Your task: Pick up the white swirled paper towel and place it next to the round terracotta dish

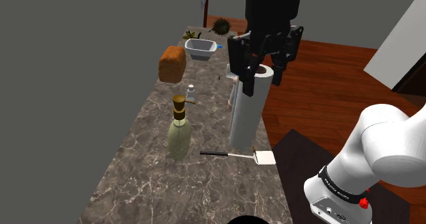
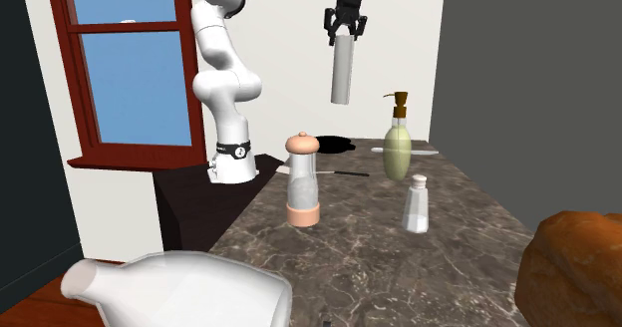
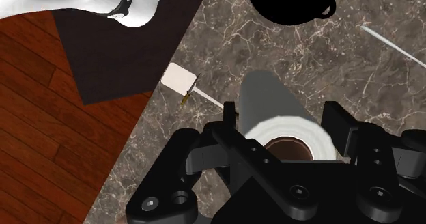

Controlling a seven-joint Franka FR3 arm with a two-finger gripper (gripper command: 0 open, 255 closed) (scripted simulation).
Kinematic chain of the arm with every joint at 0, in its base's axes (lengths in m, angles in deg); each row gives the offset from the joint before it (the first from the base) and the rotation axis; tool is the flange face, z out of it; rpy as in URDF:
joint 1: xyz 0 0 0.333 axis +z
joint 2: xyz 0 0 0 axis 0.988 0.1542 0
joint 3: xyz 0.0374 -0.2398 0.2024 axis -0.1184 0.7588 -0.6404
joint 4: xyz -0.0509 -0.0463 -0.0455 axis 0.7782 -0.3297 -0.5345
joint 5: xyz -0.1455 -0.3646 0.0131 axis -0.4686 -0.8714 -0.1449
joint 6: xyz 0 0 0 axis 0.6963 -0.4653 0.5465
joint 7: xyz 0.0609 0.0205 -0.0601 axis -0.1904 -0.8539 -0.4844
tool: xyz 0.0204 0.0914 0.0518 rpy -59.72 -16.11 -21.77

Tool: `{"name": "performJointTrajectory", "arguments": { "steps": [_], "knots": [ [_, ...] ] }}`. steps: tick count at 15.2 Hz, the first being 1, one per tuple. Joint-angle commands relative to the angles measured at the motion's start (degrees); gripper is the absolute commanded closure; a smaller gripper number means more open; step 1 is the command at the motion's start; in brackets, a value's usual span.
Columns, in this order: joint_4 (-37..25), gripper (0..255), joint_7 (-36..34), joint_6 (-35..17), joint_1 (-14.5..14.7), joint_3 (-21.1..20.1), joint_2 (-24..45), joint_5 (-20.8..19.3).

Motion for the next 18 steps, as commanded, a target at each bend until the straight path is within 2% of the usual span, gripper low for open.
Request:
{"name": "performJointTrajectory", "arguments": {
  "steps": [1, 10, 18],
  "knots": [
    [-0.16, 255, -2.84, 0.52, 0.99, -1.78, -0.83, 1.52],
    [-4.58, 255, -15.31, 3.68, 4.51, -9.58, -2.55, 7.56],
    [-12.64, 255, -28.30, 5.03, 6.20, -18.81, 0.51, 11.25]
  ]
}}
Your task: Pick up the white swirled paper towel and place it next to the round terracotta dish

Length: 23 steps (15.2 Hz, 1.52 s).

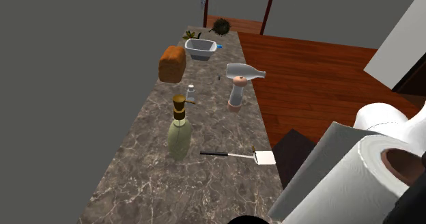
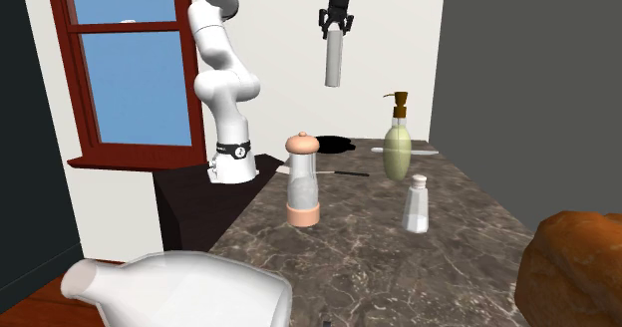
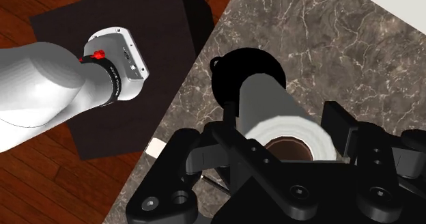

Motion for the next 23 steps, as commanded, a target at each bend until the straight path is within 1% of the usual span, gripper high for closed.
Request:
{"name": "performJointTrajectory", "arguments": {
  "steps": [1, 4, 7, 14, 23],
  "knots": [
    [-2.01, 255, -3.63, -0.17, 0.31, -2.79, 1.13, 0.69],
    [-6.32, 255, -9.37, -0.22, 0.34, -7.61, 4.05, 0.76],
    [-10.71, 255, -15.07, -0.52, 0.09, -12.92, 7.72, -0.25],
    [-2.83, 255, -12.18, -5.24, 1.04, -11.53, 4.20, 1.57],
    [5.96, 255, -9.50, -11.34, 2.07, -11.27, 1.29, 3.25]
  ]
}}
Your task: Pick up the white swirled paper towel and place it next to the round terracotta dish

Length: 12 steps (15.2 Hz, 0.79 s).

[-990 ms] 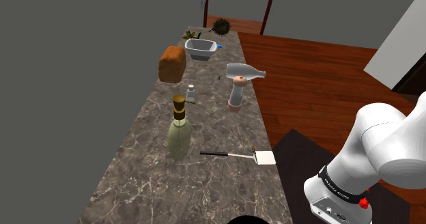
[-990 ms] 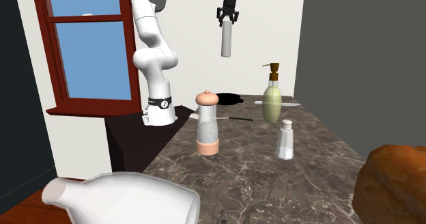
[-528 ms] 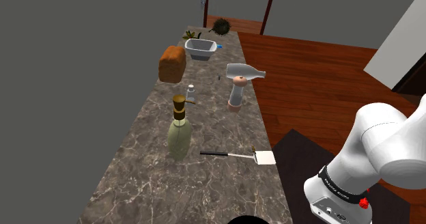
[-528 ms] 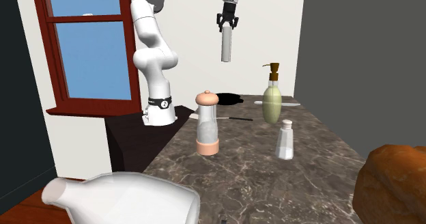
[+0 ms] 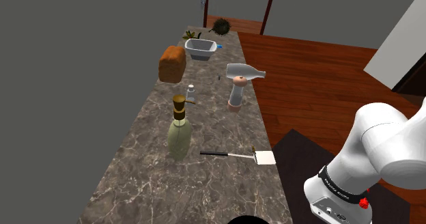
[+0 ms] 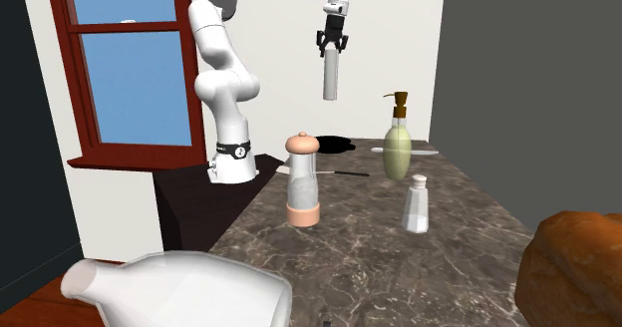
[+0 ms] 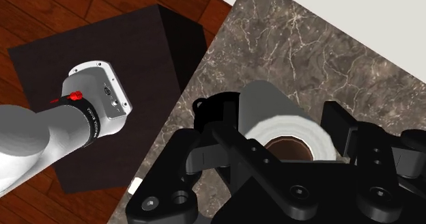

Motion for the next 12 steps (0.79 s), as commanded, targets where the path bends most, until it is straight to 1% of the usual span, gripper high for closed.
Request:
{"name": "performJointTrajectory", "arguments": {
  "steps": [1, 12],
  "knots": [
    [1.91, 255, 0.57, -1.37, 0.23, 0.00, -0.59, 0.38],
    [10.91, 255, 2.82, -9.08, 0.97, -1.41, -2.04, 1.95]
  ]
}}
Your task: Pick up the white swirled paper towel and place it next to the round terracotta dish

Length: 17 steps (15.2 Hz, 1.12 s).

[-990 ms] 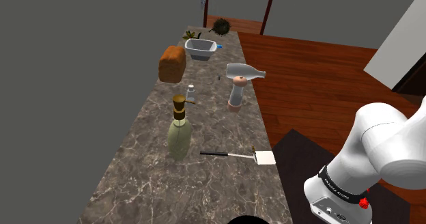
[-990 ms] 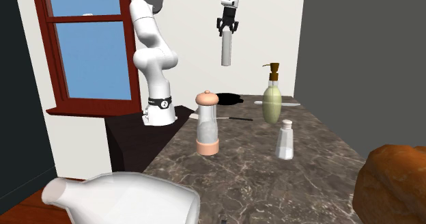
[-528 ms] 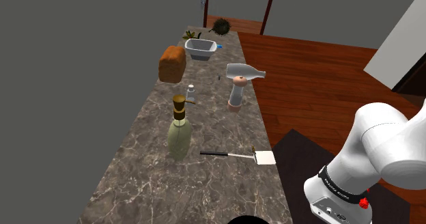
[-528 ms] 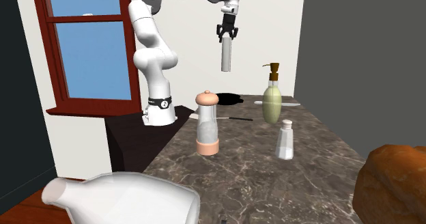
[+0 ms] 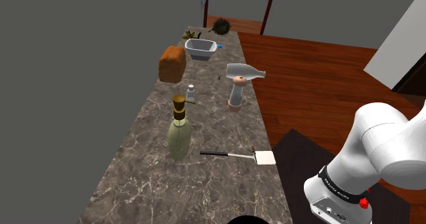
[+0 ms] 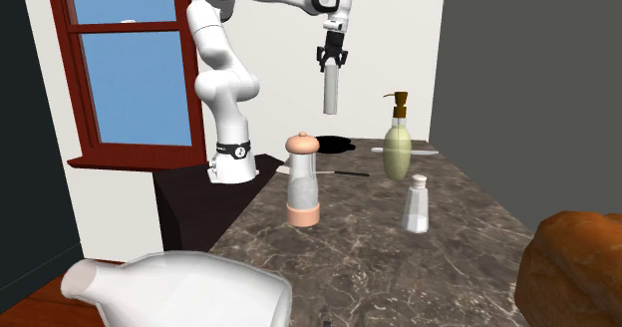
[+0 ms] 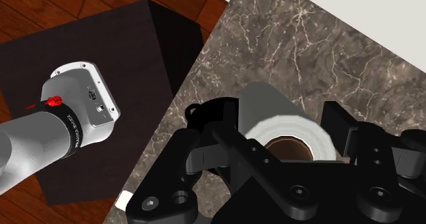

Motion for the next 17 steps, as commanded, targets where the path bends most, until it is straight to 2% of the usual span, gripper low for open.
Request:
{"name": "performJointTrajectory", "arguments": {
  "steps": [1, 17],
  "knots": [
    [1.75, 255, 0.44, -1.42, 0.24, -0.20, -0.40, 0.42],
    [12.11, 255, 2.27, -13.61, -0.15, -4.93, 1.35, 1.84]
  ]
}}
